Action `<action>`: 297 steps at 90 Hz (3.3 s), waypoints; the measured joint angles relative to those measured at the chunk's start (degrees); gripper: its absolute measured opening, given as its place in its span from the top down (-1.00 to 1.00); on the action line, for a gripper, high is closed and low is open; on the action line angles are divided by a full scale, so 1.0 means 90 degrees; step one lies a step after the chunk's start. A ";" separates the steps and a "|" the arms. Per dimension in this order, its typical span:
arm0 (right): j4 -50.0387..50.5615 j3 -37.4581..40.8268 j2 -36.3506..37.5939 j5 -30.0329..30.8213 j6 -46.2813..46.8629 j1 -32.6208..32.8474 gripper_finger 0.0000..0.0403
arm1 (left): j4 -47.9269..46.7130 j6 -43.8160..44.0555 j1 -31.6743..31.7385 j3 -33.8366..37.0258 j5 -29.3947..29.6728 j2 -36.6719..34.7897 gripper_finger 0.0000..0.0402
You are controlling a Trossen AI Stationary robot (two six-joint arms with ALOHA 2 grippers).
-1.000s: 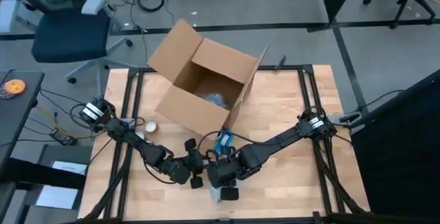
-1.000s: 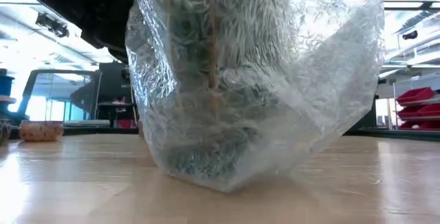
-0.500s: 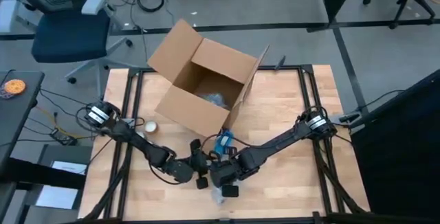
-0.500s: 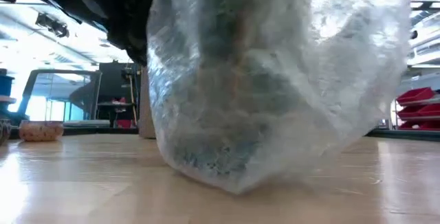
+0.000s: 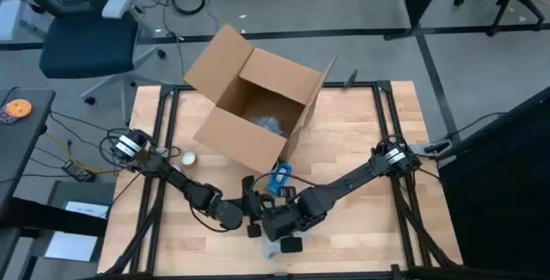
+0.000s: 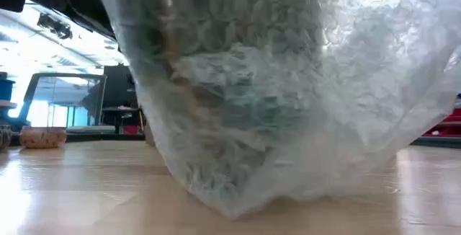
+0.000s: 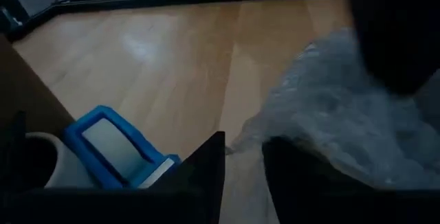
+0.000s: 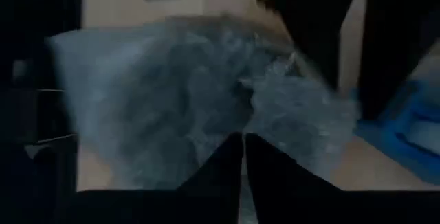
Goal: Wrap mug
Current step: Wrap the brown mug with the bubble wrap on the table
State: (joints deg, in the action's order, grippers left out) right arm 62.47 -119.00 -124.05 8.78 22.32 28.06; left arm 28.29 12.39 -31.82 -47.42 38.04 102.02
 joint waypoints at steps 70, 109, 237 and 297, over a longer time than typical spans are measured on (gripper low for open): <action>-0.0696 0.0700 0.0044 -0.0389 -0.0643 0.0234 1.00 | 0.0107 -0.0142 -0.0012 0.0000 0.0053 0.0000 0.59; -0.2149 0.1737 0.0093 -0.0906 -0.0792 -0.0232 1.00 | 0.0136 -0.0137 -0.0007 0.0000 0.0075 0.0000 0.59; -0.1497 0.1356 0.0050 0.0108 -0.0557 -0.0040 1.00 | 0.0109 -0.0186 -0.0009 0.0000 0.0048 -0.0007 0.59; -0.1067 0.0923 0.0028 -0.0005 -0.0483 0.0063 1.00 | 0.0015 -0.0203 -0.0007 -0.0002 0.0051 -0.0010 0.59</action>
State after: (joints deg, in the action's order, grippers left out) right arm 52.87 -110.69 -123.80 8.73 17.98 28.63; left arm 28.42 10.57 -31.88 -47.44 38.50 101.93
